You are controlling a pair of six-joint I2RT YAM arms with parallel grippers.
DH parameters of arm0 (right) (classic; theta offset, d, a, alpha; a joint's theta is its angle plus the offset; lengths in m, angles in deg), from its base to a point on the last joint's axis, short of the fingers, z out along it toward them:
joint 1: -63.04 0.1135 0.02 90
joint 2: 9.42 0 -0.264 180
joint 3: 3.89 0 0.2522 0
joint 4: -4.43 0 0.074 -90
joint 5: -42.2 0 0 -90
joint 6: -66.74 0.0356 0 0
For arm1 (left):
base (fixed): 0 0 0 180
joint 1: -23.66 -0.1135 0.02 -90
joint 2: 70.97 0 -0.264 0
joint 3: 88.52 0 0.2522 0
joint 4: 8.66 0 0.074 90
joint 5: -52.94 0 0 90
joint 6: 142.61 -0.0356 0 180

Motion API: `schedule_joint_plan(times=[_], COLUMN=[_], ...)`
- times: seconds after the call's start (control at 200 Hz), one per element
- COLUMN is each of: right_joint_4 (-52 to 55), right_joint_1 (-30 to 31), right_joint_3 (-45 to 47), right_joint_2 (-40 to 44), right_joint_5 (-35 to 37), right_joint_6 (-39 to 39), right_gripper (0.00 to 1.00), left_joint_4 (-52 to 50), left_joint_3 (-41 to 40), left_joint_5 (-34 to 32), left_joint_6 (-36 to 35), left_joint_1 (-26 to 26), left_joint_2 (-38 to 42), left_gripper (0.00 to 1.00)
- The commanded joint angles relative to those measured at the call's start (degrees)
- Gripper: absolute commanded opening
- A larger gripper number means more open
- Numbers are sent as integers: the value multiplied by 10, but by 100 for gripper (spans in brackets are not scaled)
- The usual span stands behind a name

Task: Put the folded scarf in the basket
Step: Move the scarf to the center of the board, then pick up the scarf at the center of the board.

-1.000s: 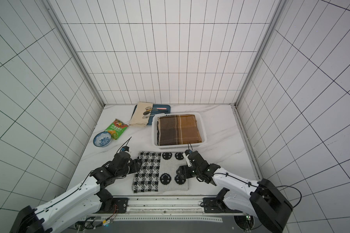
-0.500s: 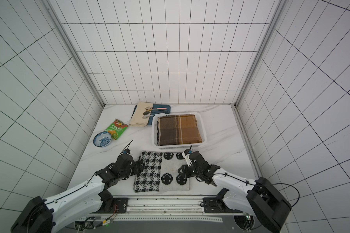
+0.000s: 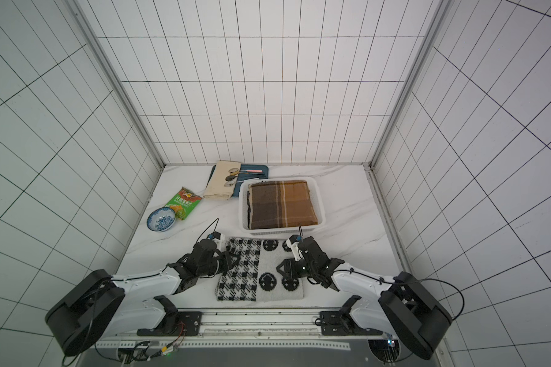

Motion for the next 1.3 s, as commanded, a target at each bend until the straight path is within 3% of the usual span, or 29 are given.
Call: schedule_joint_plan(times=[0.0, 0.045, 0.115, 0.155, 0.28, 0.355, 0.55, 0.715, 0.884, 1.034, 1.139, 1.294], right_joint_4=[8, -3, -24, -26, 34, 105, 310, 422, 476, 495, 505, 508], right_joint_1=[-3, -3, -3, -3, -2, -1, -2, -2, -5, -35, -98, -226], right_joint_3=[-7, -10, -6, -2, -4, -16, -84, -166, -277, -384, -460, -568], right_joint_2=[-48, -54, -46, -31, 41, 101, 261, 308, 268, 168, 85, -39], right_joint_5=[-33, -52, -80, -83, -59, -33, 28, 55, 105, 149, 136, 56], right_joint_6=[4, 0, 1, 2, -10, -19, -48, -74, -101, -150, -199, -224], right_gripper=[47, 37, 7, 0, 0, 0, 0, 0, 0, 0, 0, 0], left_joint_4=[-12, -19, -21, -31, -34, -52, -213, -268, -271, -263, -227, -174], left_joint_3=[-17, -12, -4, 5, 22, 27, 105, 180, 261, 348, 392, 462], left_joint_5=[63, 69, 92, 107, 155, 135, 64, 32, -23, -89, -123, -105], left_joint_6=[-8, -12, -17, -23, -38, -32, -39, -39, -38, -62, -69, -63], left_joint_1=[9, 9, 10, 11, 16, 21, 28, 34, 34, 30, 29, -6], left_joint_2=[-4, 6, 26, 36, 78, 120, 225, 270, 238, 146, 71, -58], left_gripper=[5, 0, 0, 0, 0, 0, 0, 0, 0, 0, 0, 0])
